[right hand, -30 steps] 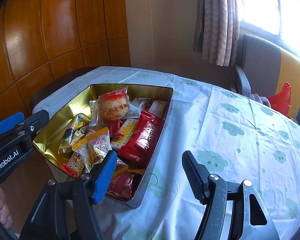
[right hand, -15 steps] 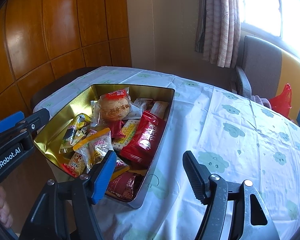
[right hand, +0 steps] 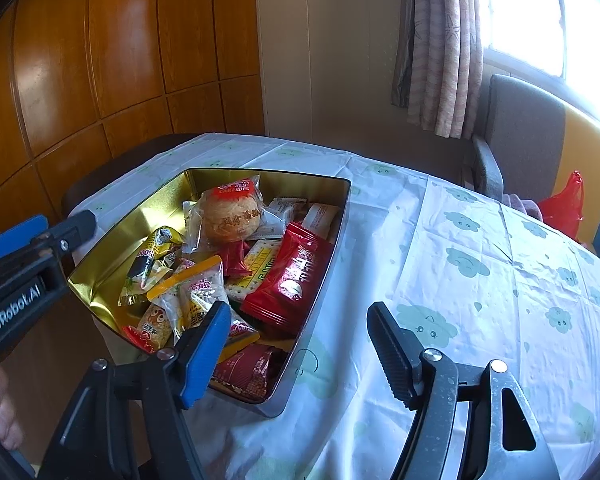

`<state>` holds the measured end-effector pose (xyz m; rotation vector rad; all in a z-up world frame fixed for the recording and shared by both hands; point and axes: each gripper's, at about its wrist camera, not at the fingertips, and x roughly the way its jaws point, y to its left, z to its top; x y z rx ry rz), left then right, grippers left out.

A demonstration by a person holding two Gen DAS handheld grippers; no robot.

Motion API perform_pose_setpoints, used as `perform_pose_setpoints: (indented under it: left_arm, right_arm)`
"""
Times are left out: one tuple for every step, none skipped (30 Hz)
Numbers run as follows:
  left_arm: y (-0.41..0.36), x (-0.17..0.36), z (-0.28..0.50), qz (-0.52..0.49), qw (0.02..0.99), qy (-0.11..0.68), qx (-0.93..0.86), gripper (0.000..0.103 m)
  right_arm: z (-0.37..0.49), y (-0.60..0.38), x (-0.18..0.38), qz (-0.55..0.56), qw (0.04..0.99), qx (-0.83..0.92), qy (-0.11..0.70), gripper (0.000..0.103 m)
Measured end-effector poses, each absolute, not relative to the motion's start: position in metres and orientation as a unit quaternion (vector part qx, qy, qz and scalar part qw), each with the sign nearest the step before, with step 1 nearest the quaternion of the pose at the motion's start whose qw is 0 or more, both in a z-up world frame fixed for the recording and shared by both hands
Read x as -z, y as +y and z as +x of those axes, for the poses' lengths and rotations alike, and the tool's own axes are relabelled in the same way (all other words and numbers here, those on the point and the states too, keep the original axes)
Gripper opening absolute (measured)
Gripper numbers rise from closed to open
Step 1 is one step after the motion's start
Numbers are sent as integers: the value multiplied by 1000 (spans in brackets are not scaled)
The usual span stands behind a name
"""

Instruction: Organize snacks

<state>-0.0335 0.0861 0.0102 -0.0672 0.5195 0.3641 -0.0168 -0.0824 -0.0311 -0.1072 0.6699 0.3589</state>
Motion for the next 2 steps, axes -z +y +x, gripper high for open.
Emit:
perform_pose_setpoints:
  left_arm:
    - [87, -10, -33, -36, 949, 258, -176, 53]
    - [88, -9, -32, -40, 948, 265, -170, 53]
  right_arm:
    - [-16, -84, 31, -51, 927, -175, 328, 71]
    - [-15, -87, 30, -48, 927, -175, 328, 71]
